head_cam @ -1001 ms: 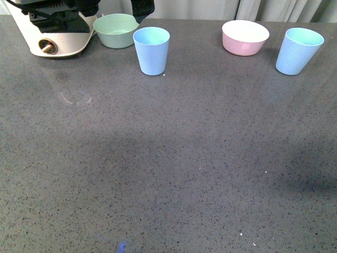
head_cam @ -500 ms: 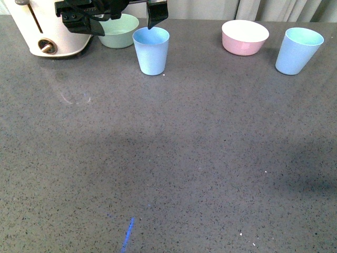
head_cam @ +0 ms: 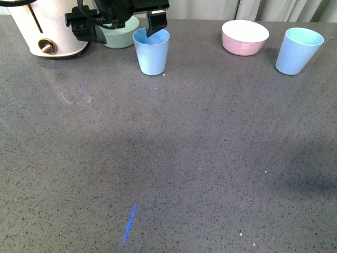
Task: Stack blue cups with both arms
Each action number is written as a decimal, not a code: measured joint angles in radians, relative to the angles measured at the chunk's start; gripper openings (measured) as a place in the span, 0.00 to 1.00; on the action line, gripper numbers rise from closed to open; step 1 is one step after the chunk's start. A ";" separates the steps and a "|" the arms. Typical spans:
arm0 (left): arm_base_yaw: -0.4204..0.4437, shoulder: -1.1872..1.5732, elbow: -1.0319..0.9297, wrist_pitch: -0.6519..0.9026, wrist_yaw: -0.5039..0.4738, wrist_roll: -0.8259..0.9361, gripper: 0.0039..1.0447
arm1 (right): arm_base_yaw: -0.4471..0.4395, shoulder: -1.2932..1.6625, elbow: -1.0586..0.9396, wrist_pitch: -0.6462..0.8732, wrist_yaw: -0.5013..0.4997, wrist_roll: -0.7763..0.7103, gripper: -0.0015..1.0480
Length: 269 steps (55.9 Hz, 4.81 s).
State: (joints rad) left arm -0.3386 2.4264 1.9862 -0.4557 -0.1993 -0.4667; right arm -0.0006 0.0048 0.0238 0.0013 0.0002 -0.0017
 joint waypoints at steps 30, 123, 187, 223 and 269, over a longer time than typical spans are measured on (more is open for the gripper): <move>-0.034 0.081 0.113 -0.101 0.018 -0.057 0.22 | 0.000 0.000 0.000 0.000 0.000 0.000 0.91; -0.289 -0.075 -0.185 -0.108 0.045 -0.189 0.49 | 0.000 0.000 0.000 0.000 0.000 0.000 0.91; -0.260 -0.301 -0.260 -0.024 0.016 -0.132 0.92 | 0.000 0.000 0.000 0.000 0.000 0.000 0.91; -0.023 -1.005 -1.249 1.178 -0.159 0.408 0.45 | 0.000 0.000 0.000 0.000 0.000 0.000 0.91; 0.238 -1.545 -1.860 1.202 0.100 0.456 0.01 | 0.000 0.000 0.000 0.000 0.000 0.000 0.91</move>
State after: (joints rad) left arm -0.1001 0.8814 0.1261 0.7467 -0.0990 -0.0109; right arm -0.0006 0.0048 0.0238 0.0013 -0.0002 -0.0017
